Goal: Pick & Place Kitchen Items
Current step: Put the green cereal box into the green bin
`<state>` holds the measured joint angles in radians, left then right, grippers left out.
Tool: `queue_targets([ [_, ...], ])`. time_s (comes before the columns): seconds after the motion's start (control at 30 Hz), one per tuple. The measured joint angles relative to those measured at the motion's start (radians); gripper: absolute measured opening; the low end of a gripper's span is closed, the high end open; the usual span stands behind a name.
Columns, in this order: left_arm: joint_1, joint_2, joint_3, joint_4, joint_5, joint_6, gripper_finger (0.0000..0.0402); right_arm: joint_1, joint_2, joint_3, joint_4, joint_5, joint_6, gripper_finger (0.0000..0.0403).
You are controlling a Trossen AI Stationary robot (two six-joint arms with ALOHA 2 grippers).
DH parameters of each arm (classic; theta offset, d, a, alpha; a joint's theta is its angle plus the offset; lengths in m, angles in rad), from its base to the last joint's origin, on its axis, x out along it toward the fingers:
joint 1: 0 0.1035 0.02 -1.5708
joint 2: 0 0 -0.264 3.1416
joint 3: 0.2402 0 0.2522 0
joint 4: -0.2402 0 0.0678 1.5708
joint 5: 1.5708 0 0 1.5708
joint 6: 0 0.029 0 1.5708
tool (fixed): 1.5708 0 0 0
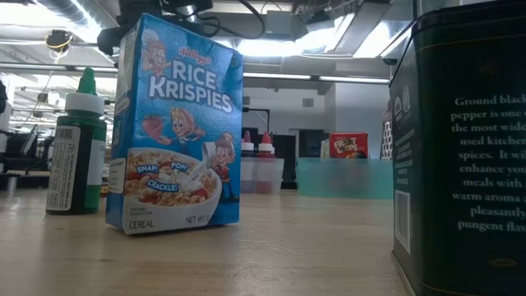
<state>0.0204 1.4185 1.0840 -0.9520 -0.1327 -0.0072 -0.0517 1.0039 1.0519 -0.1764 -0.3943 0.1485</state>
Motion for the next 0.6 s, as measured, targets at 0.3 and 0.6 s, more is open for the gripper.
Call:
queue_targets([
  [0.3, -0.008, 0.0, 0.0, 0.0, -0.004, -0.008, 0.0242, 0.0, 0.0, 0.0, 0.0, 0.0, 0.0, 0.0208],
  [0.6, -0.011, 0.0, 0.0, 0.0, -0.006, -0.016, 0.0242, 0.0, 0.0, 0.0, 0.0, 0.0, 0.0, 0.0208],
])
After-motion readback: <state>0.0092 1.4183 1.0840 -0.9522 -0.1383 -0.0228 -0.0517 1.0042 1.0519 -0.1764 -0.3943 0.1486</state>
